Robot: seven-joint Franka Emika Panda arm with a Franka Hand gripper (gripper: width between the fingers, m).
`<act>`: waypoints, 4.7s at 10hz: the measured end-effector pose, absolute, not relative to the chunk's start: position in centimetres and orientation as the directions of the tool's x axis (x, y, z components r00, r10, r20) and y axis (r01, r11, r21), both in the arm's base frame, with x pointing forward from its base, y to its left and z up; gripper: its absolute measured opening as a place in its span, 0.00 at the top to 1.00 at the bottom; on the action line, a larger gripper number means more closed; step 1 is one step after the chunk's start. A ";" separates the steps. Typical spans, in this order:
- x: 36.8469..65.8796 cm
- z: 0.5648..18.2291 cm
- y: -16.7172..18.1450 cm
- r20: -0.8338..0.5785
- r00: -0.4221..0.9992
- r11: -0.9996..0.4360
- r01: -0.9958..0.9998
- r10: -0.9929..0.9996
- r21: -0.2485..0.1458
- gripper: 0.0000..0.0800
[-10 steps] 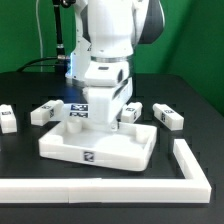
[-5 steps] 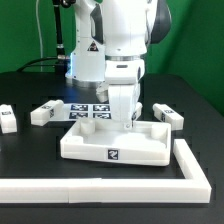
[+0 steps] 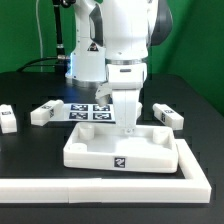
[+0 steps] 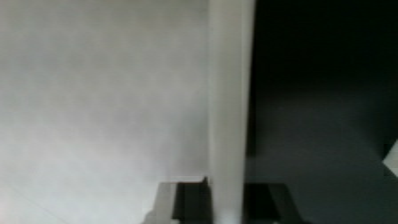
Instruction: Assemble desk
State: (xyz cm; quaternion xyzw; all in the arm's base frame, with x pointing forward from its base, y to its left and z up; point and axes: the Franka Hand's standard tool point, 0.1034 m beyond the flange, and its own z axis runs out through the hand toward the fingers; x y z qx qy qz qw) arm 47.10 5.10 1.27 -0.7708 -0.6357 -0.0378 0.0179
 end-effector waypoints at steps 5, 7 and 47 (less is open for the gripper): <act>47.4 1.3 2.4 0.056 0.113 -0.115 0.993 0.992 0.037 0.93; 50.1 1.3 3.6 0.062 0.053 -0.057 0.997 0.997 0.058 0.93; 52.8 6.9 12.0 0.033 0.645 -0.646 0.764 0.763 0.000 0.19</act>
Offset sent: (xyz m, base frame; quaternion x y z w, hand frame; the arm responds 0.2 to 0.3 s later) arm -0.0120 -0.0780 0.0113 -0.0268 -0.0178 -0.0318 0.9990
